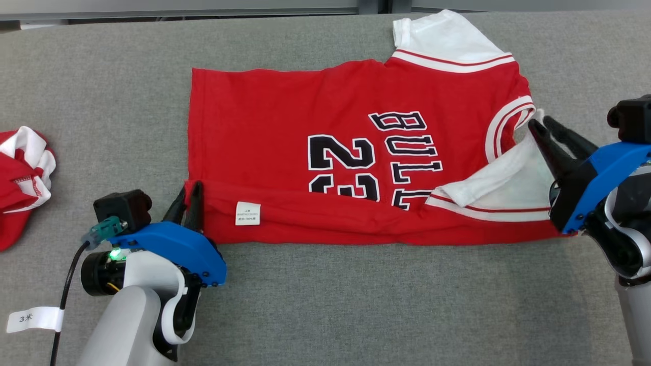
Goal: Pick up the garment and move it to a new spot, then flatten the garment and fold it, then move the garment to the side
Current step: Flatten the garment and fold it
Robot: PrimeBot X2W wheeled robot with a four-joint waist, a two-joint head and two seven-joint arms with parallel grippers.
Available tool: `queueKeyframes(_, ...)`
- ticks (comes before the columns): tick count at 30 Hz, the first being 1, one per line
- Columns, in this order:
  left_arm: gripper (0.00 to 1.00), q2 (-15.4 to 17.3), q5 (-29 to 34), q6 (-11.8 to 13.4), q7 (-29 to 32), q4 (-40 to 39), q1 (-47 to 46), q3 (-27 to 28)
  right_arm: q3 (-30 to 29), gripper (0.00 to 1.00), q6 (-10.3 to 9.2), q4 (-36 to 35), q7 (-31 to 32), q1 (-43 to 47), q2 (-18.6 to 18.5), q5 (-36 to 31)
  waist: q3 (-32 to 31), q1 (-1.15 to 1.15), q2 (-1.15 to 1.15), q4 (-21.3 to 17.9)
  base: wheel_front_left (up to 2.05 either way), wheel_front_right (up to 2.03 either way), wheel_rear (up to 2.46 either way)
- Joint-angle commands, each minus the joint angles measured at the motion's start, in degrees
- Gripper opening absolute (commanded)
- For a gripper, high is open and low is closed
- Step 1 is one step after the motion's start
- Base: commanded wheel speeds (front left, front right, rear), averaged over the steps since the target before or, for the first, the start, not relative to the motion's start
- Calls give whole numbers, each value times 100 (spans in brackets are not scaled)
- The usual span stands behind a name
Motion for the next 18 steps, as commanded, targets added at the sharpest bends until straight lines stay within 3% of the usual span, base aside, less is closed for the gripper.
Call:
queueKeyframes(1, 100, -22, 8, -29, -84, 32, -95, 30, -12, 100, 1, 56, -143, -107, 12, 8, -11, -1, 0, 20, 0, 0, 0)
queueKeyframes(9, 100, -27, 3, 1, -353, 214, 299, 2, -214, 100, 1, 329, -1215, 34, 61, -109, -233, -1, 0, 15, 0, 0, 0)
queueKeyframes(18, 100, 86, 137, 91, -336, 316, 757, -177, -804, 100, 1, -31, -783, 1091, 245, -133, -456, -1, 0, -77, 0, 0, 0)
